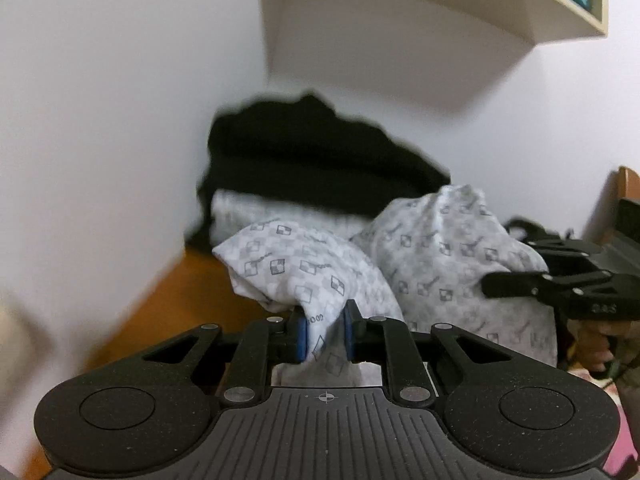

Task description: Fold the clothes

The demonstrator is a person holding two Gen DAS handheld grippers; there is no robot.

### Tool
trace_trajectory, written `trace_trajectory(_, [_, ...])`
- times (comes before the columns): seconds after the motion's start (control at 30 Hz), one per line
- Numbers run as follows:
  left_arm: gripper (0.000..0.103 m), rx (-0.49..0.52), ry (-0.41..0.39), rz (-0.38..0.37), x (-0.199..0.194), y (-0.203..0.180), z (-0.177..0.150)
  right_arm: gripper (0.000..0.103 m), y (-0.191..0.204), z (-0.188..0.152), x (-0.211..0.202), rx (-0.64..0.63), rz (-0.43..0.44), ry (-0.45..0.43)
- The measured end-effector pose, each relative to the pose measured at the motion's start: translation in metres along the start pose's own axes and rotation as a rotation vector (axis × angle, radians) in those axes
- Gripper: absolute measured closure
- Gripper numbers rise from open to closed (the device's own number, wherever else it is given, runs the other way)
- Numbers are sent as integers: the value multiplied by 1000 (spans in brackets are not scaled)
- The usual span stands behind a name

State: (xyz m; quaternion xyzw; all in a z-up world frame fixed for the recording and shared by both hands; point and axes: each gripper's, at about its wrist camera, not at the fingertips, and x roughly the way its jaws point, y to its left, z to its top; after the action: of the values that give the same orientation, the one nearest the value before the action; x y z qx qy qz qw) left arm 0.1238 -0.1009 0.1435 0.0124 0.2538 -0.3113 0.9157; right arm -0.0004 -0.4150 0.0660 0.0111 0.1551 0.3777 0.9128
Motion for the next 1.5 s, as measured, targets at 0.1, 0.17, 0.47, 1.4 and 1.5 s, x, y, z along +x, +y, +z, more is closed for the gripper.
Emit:
trace_trajectory(0.1, [85,40,-64,17,2,-4,47,81,-10,35,-5,-26,-9,-73])
trace_trajectory(0.17, [85,71,-85,39,11,-5,84,81,-20,60,-6,-44,-20,-117])
trace_trajectory(0.47, [85,155,-130,106,99,4,230,81,-107,153,6,54,-66,-294])
trace_trajectory(1.4, [88,44,-96,74,70,-11,183,81,-103,148,12,221,84,-315])
trace_trajectory(1.5, [88,26,-116,72,38,-16,153,81,-68,144,-6,185,102,-306])
